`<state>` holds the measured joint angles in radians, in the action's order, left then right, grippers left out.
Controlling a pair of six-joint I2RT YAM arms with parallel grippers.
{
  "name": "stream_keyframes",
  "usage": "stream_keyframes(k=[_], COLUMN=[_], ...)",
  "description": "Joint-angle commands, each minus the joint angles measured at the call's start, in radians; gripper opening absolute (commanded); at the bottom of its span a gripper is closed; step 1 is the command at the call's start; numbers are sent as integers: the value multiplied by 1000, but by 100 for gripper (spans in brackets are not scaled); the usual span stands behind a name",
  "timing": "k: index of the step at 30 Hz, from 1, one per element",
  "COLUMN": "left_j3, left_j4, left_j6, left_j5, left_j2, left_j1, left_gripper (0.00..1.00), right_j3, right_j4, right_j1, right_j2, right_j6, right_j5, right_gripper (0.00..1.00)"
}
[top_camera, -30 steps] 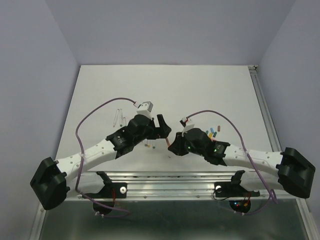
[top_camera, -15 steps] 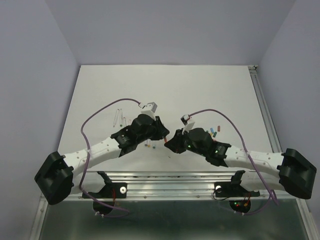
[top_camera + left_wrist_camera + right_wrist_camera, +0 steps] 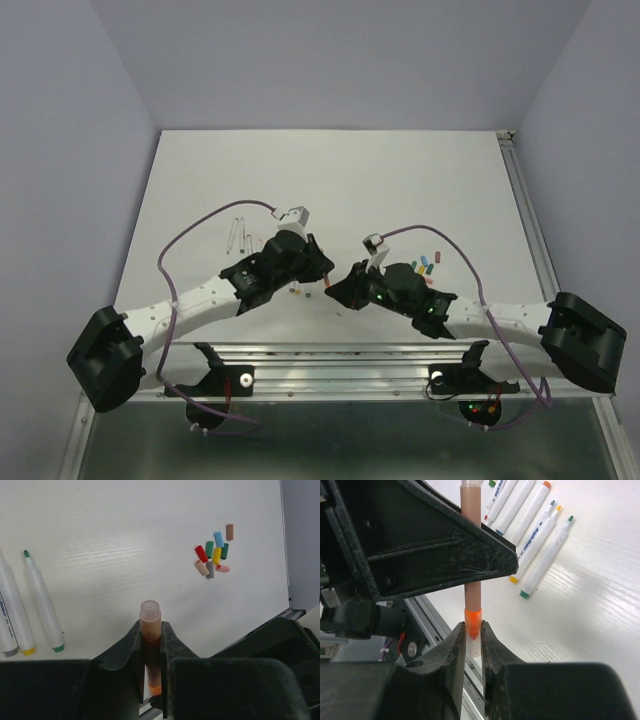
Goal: Open the pen caps
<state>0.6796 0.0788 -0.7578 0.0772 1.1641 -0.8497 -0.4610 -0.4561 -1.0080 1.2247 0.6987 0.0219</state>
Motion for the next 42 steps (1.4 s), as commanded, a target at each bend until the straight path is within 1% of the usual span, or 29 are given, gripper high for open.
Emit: stream_keyframes(k=[1, 3, 4, 5, 7, 8, 10, 13, 15, 17, 19, 20, 21, 22, 23, 25, 26, 27, 28, 29, 30, 31, 32, 33, 35, 41, 42], left_j3=[61, 83, 95, 116, 150, 158, 166, 172, 167, 155, 138, 121, 115, 109, 97, 81, 60, 48, 35, 19, 12, 9, 2, 0, 5, 11, 12], left_j4=[30, 30, 30, 32, 21, 19, 21, 7, 3, 10, 27, 29, 35, 35, 35, 42, 65, 79, 90, 110, 110, 110, 114, 118, 121, 119, 121], left_j6=[14, 20, 18, 20, 26, 31, 32, 32, 32, 29, 29, 26, 26, 26, 20, 6, -3, -3, -23, -31, -35, -52, -57, -69, -69, -77, -74], left_j5=[190, 214, 237, 266, 283, 286, 306, 297, 251, 225, 185, 153, 132, 118, 90, 43, 15, -14, -36, -71, -71, -98, -103, -102, -100, -85, -85], left_j2=[-44, -50, -53, -53, -57, -58, -69, -78, -90, -101, -115, -118, -125, -130, -138, -159, -171, -172, -179, -182, -182, -182, -182, -178, -175, -178, -178], left_j1=[110, 145, 170, 185, 230, 244, 268, 327, 354, 356, 356, 357, 356, 356, 356, 354, 356, 354, 353, 344, 337, 328, 307, 293, 258, 216, 213], left_gripper=[0, 0, 0, 0, 0, 0, 0, 0, 0, 0, 0, 0, 0, 0, 0, 0, 0, 0, 0, 0, 0, 0, 0, 0, 0, 0, 0], right_j3=[128, 134, 139, 150, 162, 174, 177, 160, 151, 145, 105, 81, 56, 14, -5, -43, -54, -67, -77, -105, -122, -137, -172, -188, -241, -335, -346], right_j4=[-160, -165, -176, -225, -282, -329, -352, -340, -305, -276, -207, -106, -52, -8, 73, 120, 140, 149, 152, 160, 169, 174, 180, 181, 189, 180, 181], right_j1=[-93, -153, -188, -252, -303, -310, -314, -316, -317, -317, -317, -317, -317, -317, -316, -316, -314, -313, -307, -304, -299, -294, -284, -267, -242, -146, -136], right_j2=[4, 18, 27, 50, 76, 93, 98, 85, 67, 44, 1, -14, -27, -53, -62, -86, -93, -96, -96, -91, -85, -77, -55, -42, -2, 74, 85], right_j6=[64, 65, 65, 64, 102, 114, 119, 101, 108, 98, 73, 59, 53, 29, 18, -17, -34, -34, -57, -73, -82, -117, -132, -155, -177, -222, -223], right_j5=[153, 132, 90, 84, 78, 78, 99, 121, 99, 72, 2, -43, -81, -165, -215, -322, -348, -378, -401, -413, -428, -435, -441, -445, -435, -358, -353], right_gripper=[1, 1, 1, 1, 1, 1, 1, 1, 1, 1, 1, 1, 1, 1, 3, 9, 24, 24, 43, 56, 63, 75, 80, 91, 100, 99, 97])
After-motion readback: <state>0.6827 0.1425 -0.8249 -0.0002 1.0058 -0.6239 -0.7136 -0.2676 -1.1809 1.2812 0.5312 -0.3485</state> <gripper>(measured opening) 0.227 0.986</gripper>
